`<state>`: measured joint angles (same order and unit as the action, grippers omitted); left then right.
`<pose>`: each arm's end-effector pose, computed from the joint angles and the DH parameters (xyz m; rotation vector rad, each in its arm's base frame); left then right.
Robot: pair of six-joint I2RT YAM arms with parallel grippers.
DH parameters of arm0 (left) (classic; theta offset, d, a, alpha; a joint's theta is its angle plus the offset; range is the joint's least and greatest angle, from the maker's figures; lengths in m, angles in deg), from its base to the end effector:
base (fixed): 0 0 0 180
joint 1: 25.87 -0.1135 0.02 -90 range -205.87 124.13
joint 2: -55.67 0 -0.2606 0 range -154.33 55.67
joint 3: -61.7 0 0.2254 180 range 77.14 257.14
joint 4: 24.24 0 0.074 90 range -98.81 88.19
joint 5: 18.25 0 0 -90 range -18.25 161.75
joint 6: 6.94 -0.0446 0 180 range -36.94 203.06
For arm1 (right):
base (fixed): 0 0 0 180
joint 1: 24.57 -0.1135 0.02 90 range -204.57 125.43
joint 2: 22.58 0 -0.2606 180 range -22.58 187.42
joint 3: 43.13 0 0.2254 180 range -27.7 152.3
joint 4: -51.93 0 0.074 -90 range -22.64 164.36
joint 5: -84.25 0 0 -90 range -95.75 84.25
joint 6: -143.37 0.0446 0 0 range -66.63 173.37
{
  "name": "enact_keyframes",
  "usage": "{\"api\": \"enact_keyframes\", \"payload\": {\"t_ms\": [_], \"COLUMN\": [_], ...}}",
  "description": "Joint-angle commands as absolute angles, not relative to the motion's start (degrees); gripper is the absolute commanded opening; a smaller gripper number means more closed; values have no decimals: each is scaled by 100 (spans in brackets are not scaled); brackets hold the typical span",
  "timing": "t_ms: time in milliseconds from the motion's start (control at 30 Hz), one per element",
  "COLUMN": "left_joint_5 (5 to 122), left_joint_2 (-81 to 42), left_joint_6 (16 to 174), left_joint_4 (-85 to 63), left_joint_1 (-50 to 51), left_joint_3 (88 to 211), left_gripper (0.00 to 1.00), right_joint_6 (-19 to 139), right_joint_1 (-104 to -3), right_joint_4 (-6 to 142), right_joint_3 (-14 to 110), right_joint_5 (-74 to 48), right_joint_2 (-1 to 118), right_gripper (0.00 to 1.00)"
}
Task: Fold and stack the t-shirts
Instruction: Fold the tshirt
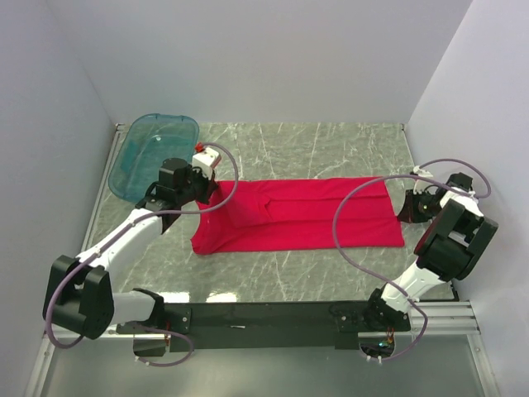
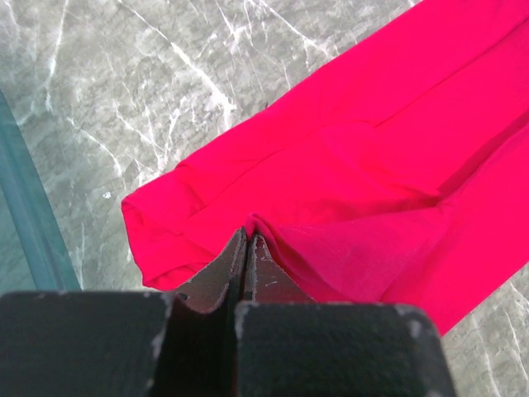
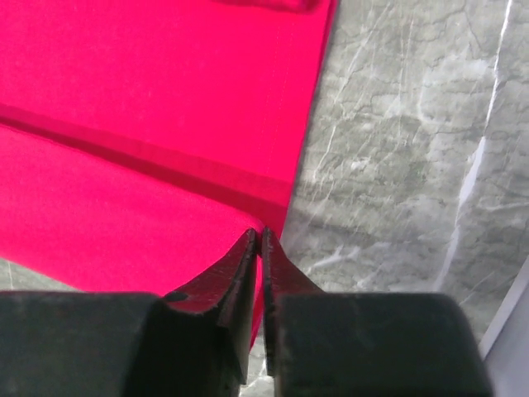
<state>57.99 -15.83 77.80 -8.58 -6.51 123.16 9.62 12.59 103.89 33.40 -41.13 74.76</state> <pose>0.2465 -0.0978 0.2705 0.5810 1.9432 -0.3982 0.2520 -0.1586 0.1865 -0.2639 2.4850 0.3604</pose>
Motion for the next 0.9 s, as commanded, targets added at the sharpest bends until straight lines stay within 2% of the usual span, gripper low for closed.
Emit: {"api": "enact_keyframes", "payload": {"t_ms": [0,100,133,200,600,867], "left_joint_5": [5646,5646,5629,5637,5602,5637], "left_joint_2": [-1745,-1903,-1938,-2052,-2632,-2826], "left_joint_6": [7787,7787,7787,7787,7752,7708], "left_joint_4": [-1048,-1030,-1030,-1039,-1039,-1022], "left_joint_1": [-688,-688,-688,-688,-697,-697], "left_joint_3": [12626,12723,12750,12820,13119,13233], "left_gripper": [0,0,0,1,0,0], "right_joint_6": [1293,1671,1759,1856,1189,443], "right_joint_1": [1138,1059,962,865,-399,-1173], "right_joint_4": [9936,9638,9567,9531,10339,10787], "right_joint_3": [3584,3550,3523,3471,3119,2926], "right_joint_5": [-3907,-3722,-3652,-3634,-4662,-5206], "right_joint_2": [7420,7166,7095,6850,5785,5617], "right_gripper": [16,30,38,41,43,43]}}
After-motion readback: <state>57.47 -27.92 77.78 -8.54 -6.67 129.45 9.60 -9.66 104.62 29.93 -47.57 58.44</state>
